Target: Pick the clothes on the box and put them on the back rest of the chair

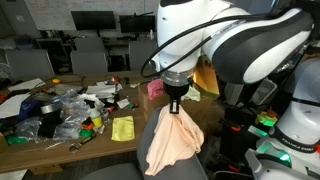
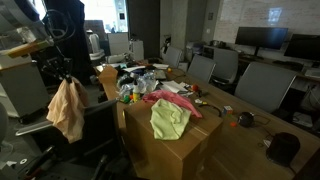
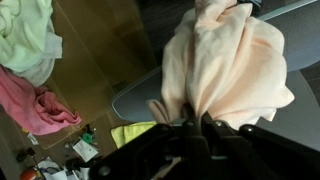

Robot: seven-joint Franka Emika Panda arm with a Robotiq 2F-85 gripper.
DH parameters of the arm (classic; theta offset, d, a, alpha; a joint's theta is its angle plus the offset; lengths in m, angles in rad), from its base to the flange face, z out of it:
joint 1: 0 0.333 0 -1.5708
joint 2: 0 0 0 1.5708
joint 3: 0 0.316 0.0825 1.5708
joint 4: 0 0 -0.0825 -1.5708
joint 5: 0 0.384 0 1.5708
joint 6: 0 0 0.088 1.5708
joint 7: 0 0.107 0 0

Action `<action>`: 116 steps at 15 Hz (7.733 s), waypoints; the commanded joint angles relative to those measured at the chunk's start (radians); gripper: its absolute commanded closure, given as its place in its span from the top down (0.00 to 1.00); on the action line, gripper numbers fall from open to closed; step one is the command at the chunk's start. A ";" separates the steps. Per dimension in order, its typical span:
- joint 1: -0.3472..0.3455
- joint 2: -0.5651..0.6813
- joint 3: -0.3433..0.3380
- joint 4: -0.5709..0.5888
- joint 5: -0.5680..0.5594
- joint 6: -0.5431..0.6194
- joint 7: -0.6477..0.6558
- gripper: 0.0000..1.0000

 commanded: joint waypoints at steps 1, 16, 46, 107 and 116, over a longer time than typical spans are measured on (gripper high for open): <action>-0.003 0.012 -0.005 0.023 0.011 -0.016 0.021 0.39; -0.103 -0.099 -0.109 0.026 -0.003 -0.041 0.045 1.00; -0.542 0.486 -0.556 0.499 0.706 -0.082 -0.075 1.00; -0.430 0.279 -0.671 0.297 0.404 0.235 0.193 0.01; -0.442 -0.152 -0.474 0.076 -0.067 0.169 0.339 0.01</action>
